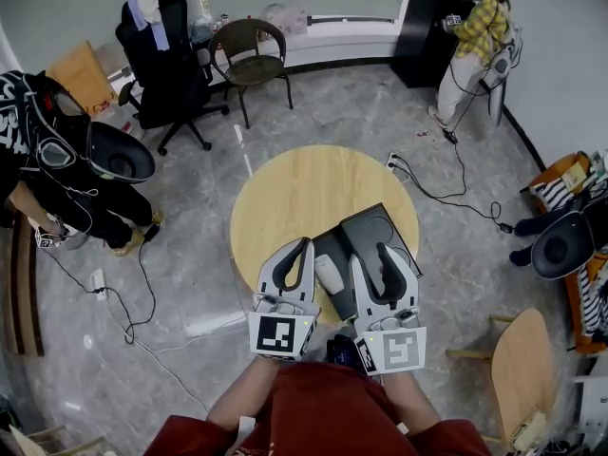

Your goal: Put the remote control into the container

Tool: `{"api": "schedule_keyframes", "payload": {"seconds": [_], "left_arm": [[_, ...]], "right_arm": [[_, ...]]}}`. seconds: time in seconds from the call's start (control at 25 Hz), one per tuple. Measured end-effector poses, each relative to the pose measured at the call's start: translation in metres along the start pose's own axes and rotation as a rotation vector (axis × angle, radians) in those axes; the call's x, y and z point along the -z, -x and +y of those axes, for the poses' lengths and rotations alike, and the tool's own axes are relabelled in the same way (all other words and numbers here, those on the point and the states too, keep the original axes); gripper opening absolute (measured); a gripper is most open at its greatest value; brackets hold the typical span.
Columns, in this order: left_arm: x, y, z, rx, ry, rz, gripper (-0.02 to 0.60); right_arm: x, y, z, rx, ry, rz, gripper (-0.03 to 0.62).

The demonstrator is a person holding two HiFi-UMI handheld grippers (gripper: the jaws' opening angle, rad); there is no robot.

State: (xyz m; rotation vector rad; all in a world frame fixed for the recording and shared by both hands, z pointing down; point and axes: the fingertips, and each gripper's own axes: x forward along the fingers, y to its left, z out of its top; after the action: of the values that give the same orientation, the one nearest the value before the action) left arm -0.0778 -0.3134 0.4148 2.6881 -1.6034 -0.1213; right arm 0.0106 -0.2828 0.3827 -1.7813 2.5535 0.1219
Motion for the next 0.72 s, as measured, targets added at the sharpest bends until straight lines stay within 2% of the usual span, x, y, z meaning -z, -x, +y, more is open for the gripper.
{"api": "schedule_keyframes", "payload": {"seconds": [0.08,0.24,0.36,0.72], "left_arm": [[0.002,0.0005,0.0006,-0.002,-0.001,0.01,0.018],[-0.0055,-0.0001,0.0001,-0.007,0.015,-0.026,0.018],[-0.0044,-0.0012,0.0005,-0.002,-0.003,-0.009,0.018],[-0.0046,0.0025,0.0021,-0.006,-0.005,-0.011,0.018]], "right_arm": [[0.0003,-0.0011,-0.0004,0.002,0.005,0.006,0.162],[-0.0008,-0.0005,-0.0009,0.011,0.015,0.007,0.082],[-0.0008,-0.002,-0.0027,0.017,0.018,0.015,0.03],[-0.0001,-0.0033,-0.0037,0.034,0.024,0.028,0.023]]}}
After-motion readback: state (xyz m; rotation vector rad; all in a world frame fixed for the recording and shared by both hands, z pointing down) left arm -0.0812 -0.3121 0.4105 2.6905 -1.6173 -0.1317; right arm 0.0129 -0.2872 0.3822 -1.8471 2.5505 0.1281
